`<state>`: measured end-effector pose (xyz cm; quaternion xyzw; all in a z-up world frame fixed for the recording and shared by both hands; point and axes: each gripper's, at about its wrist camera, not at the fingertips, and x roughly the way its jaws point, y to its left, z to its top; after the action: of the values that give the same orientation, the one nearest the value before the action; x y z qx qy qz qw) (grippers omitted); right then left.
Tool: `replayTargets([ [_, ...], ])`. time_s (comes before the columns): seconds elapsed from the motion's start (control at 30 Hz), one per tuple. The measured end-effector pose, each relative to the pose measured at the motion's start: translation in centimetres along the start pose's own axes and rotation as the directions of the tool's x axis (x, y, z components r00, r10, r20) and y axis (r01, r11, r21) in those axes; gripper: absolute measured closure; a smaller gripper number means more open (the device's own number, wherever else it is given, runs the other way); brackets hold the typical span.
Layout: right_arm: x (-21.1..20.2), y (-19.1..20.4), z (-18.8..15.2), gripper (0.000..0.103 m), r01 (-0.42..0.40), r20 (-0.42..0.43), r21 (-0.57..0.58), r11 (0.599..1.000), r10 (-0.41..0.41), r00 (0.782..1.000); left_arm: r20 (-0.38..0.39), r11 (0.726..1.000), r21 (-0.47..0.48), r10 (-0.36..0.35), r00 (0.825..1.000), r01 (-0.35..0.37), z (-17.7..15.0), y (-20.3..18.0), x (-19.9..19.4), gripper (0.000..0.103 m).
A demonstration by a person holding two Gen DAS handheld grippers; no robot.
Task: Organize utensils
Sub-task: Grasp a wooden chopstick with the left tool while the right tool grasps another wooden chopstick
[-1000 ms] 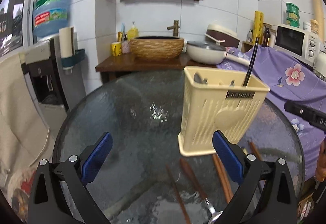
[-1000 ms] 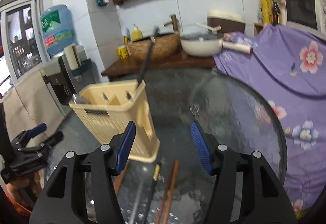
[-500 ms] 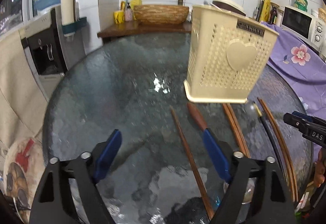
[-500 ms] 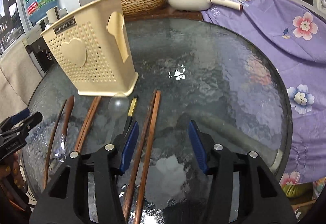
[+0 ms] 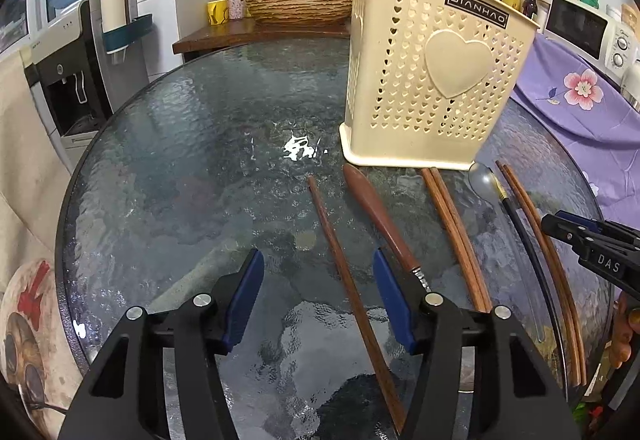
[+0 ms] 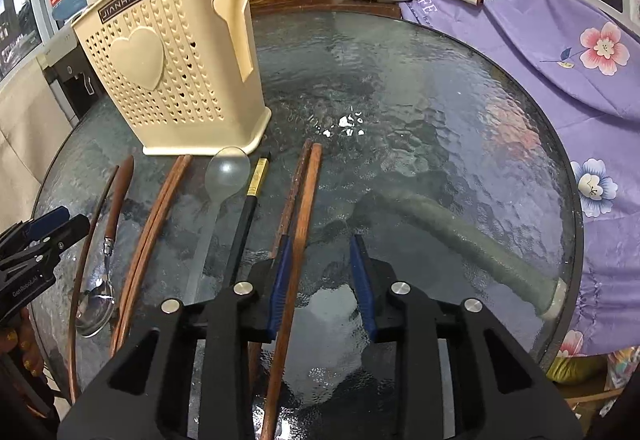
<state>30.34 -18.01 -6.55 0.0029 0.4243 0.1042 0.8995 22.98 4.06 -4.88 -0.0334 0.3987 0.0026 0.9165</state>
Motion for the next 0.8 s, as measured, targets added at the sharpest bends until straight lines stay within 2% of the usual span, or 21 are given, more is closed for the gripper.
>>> replayTargets([
  [0.43, 1.1, 1.0, 0.8, 0.081, 0.052, -0.006, -0.059, 0.997, -0.052, 0.999, -0.02, 1.0, 0.007, 0.003, 1.0, -0.003, 0.2, 0.0, 0.9, 0.052],
  [0.53, 1.4, 0.9, 1.3, 0.082, 0.049, -0.009, -0.062, 0.997, -0.049, 0.999, -0.022, 1.0, 0.023, 0.017, 1.0, -0.016, 0.4, -0.2, 1.2, 0.055],
  [0.67, 1.9, 0.7, 2.0, 0.083, 0.041, -0.017, -0.067, 0.997, -0.042, 0.999, -0.034, 0.999, 0.045, 0.022, 0.999, -0.021, 1.0, -0.5, 1.8, 0.064],
  [0.8, 2.5, 0.7, 3.0, 0.083, 0.03, -0.028, -0.065, 0.997, -0.032, 0.999, -0.057, 0.997, 0.071, 0.033, 0.998, -0.029, 2.0, -0.7, 2.5, 0.068],
])
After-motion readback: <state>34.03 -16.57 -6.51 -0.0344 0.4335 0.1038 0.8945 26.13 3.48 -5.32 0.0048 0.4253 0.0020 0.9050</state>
